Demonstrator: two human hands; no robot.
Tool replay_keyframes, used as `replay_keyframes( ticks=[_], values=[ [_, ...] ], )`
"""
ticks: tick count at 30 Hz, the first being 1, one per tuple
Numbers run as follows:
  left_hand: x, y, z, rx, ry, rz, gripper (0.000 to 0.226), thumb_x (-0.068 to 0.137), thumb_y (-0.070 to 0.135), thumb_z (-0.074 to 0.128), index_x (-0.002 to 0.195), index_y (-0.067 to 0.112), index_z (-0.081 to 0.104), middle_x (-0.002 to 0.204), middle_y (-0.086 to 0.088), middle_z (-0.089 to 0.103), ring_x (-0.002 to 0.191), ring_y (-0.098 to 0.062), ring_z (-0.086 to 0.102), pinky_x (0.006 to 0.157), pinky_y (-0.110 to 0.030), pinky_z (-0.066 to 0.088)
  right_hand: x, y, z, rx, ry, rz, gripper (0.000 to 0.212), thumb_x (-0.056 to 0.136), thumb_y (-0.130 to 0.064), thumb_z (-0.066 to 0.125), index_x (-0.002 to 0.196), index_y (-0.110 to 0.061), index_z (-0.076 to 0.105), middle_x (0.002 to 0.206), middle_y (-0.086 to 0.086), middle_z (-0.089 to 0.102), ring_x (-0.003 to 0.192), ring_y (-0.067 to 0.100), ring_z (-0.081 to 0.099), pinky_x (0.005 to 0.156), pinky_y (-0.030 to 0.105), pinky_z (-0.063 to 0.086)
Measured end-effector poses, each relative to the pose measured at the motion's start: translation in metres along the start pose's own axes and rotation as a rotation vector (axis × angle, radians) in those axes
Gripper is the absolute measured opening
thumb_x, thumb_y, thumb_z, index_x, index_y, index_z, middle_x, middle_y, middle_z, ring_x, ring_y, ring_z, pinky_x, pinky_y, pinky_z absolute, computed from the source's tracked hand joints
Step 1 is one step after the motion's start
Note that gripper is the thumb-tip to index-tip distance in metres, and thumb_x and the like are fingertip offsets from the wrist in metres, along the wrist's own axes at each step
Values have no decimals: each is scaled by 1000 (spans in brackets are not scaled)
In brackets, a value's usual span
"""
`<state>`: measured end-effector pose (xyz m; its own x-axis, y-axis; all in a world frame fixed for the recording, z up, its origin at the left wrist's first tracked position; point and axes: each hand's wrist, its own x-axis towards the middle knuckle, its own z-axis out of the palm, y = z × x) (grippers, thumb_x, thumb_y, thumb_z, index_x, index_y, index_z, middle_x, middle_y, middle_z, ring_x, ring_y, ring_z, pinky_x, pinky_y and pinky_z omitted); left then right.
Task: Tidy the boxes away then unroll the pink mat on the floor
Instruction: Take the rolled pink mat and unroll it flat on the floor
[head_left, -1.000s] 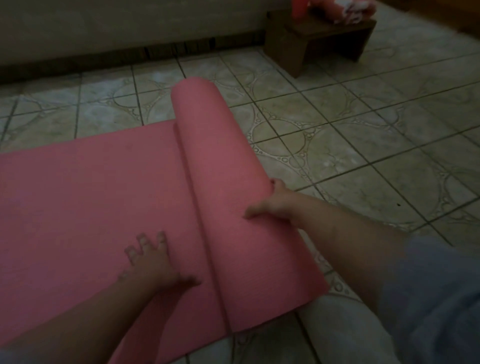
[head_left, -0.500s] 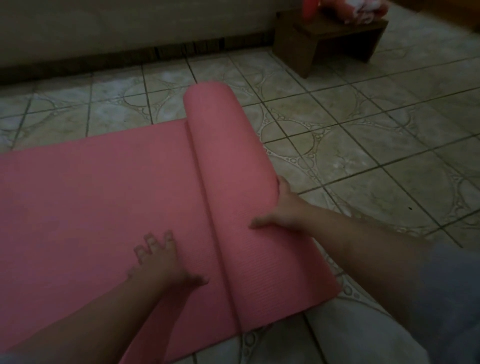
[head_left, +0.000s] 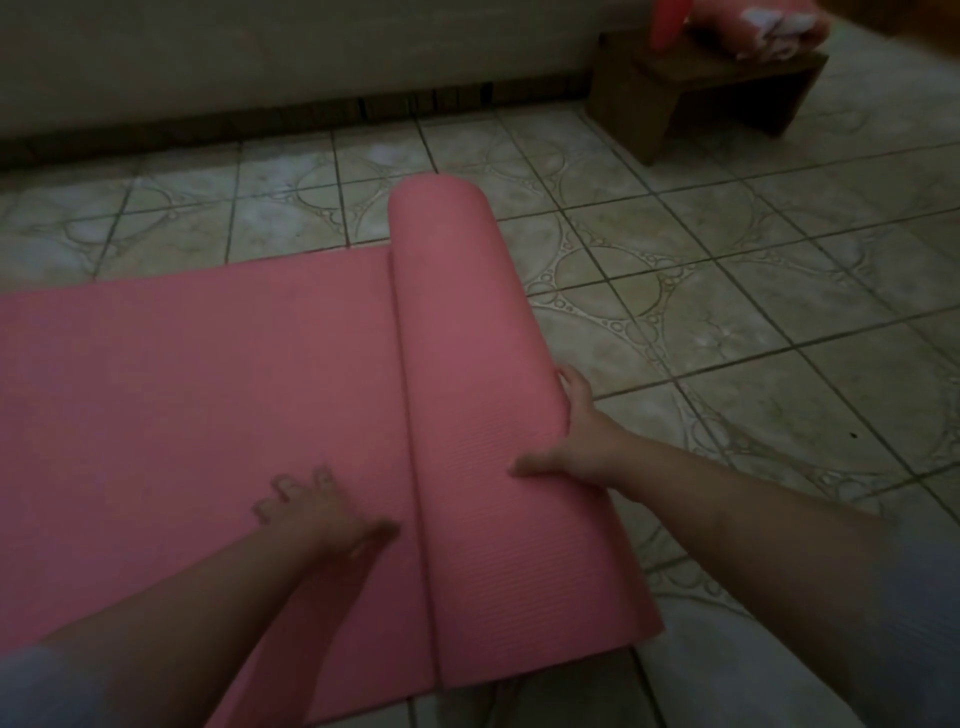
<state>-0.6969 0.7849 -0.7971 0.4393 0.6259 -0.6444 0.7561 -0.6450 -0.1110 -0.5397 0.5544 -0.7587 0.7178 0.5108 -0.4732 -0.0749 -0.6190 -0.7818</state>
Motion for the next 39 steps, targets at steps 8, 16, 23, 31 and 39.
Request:
replay_keyframes(
  ticks=[8,16,23,31,39],
  values=[
    [-9,51,35,-116,-46,268,90,86,69,31,144,29,-26,148,-13,-40,137,-46,-27,108,-69,1,-16,23,-57,42,265,12,73,79,-40,71,142,-28,36,145,12,38,128,25,43,105,41,37],
    [-7,47,41,-129,-81,304,103,79,75,38,138,32,-34,139,-8,-52,133,-43,-36,107,-68,-5,-7,-13,-20,-118,301,195,151,23,-80,70,149,-17,15,148,11,36,132,30,41,108,43,36],
    [-7,49,44,-151,-89,296,112,73,78,45,136,34,-37,133,-4,-56,132,-41,-40,105,-69,-7,3,19,-52,-65,280,197,128,39,-47,91,145,-21,25,132,5,52,111,24,55,93,34,44],
    [-1,44,50,-189,-75,277,113,69,81,46,134,41,-37,124,3,-59,132,-35,-41,106,-67,-10,2,28,-68,147,208,117,114,28,-41,89,132,-21,47,118,1,64,99,18,64,85,36,52],
    [0,9,38,-177,-118,232,108,73,78,46,135,42,-35,139,3,-52,138,-31,-34,107,-68,-2,9,21,-53,117,223,88,103,43,-35,92,133,-19,44,111,-4,62,93,11,61,78,29,50]
  ],
)
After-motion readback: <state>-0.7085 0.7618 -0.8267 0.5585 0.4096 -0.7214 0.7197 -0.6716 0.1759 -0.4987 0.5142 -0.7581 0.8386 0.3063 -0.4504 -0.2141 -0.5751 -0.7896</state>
